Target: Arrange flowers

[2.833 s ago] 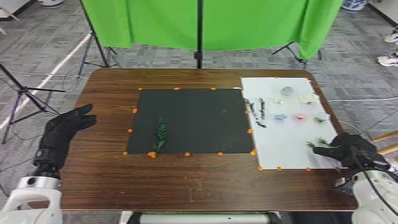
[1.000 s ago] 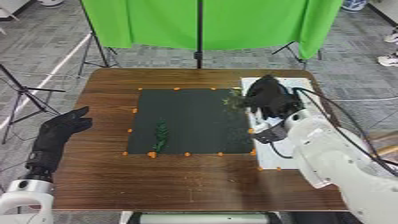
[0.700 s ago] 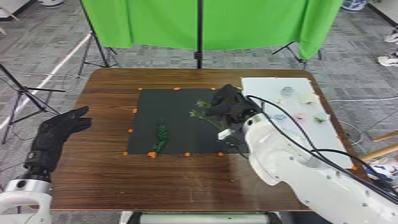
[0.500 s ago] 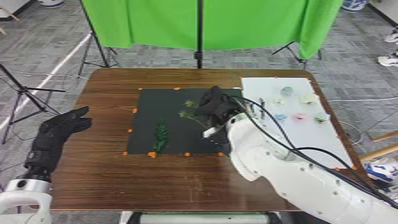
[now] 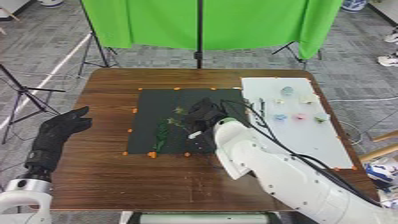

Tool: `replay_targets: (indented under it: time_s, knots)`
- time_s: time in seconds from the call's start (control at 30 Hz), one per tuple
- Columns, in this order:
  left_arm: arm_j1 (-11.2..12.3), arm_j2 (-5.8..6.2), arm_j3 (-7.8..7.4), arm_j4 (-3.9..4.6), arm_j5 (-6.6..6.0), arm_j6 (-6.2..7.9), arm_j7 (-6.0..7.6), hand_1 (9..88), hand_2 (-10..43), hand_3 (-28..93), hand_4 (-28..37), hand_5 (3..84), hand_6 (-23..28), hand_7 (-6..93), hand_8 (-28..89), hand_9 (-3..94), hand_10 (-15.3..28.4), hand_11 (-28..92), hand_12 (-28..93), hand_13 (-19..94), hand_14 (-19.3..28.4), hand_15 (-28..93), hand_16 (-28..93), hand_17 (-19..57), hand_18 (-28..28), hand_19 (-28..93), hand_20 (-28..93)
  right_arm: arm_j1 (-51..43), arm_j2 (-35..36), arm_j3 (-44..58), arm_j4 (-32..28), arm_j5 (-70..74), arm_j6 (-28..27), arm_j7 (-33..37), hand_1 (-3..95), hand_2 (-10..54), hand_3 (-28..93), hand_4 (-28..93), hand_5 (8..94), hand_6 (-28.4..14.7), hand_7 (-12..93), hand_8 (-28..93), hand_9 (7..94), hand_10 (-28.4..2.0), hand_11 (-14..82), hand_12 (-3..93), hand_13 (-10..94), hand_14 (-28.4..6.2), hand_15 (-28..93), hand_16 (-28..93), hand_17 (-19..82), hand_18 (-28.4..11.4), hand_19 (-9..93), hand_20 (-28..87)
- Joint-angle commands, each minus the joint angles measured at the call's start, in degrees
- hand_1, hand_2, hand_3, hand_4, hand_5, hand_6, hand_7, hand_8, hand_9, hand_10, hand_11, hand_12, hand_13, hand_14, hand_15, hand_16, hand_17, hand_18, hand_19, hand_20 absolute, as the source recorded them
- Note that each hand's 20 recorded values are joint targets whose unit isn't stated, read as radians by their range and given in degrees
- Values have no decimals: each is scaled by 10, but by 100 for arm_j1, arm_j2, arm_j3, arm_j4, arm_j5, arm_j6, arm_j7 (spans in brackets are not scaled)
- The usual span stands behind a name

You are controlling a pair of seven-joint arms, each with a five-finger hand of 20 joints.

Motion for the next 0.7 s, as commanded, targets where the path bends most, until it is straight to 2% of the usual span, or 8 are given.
replay_targets:
  time_s: [0.03,0.27,0.3,0.37,0.4,0.7]
  knots:
    - [27,-47,24,-2,31,3,-99,263,113,643,-266,455,69,79,-50,463,161,173,115,378,194,203,-20,87,125,127,160,-134,-134,14,62,127,230,96,688,-95,432,-92,694,-68,443,159,916,-130,266,266,937,-33,486,145,777,-44,778,249]
    - [10,-53,25,1,34,-30,-123,262,111,643,-263,454,68,78,-50,463,160,173,116,377,194,201,-19,87,126,128,160,-197,-183,82,86,514,205,116,667,-95,453,-97,697,-71,401,165,917,-126,216,280,937,-34,449,139,768,-45,781,176]
    - [15,-51,25,-1,32,-27,-126,262,110,643,-262,454,68,78,-50,462,161,172,116,377,194,201,-19,87,125,128,160,-199,-175,80,74,613,231,94,665,-95,454,-99,695,-73,390,169,915,-125,211,283,937,-34,447,138,765,-43,841,13]
    - [11,-50,25,-1,31,-40,-131,262,109,643,-261,453,68,78,-50,462,161,172,116,377,194,201,-19,87,125,128,160,-208,-181,89,69,604,206,102,656,-95,453,-95,689,-76,376,170,911,-123,205,286,937,-34,438,136,772,-31,906,-217]
    - [10,-57,27,-1,35,-46,-134,262,108,643,-260,453,68,78,-50,462,161,171,116,378,194,201,-19,87,125,128,160,-205,-175,74,69,587,210,84,647,-95,455,-95,687,-77,371,171,906,-122,197,285,937,-35,431,135,773,-26,915,-266]
    - [22,-56,14,-5,34,-72,-153,265,102,641,-255,452,69,77,-49,460,160,171,117,377,194,203,-19,87,125,128,160,-243,-149,131,62,770,266,71,611,-95,461,-95,679,-86,299,179,885,-145,196,248,937,-39,383,134,764,-36,900,-283]
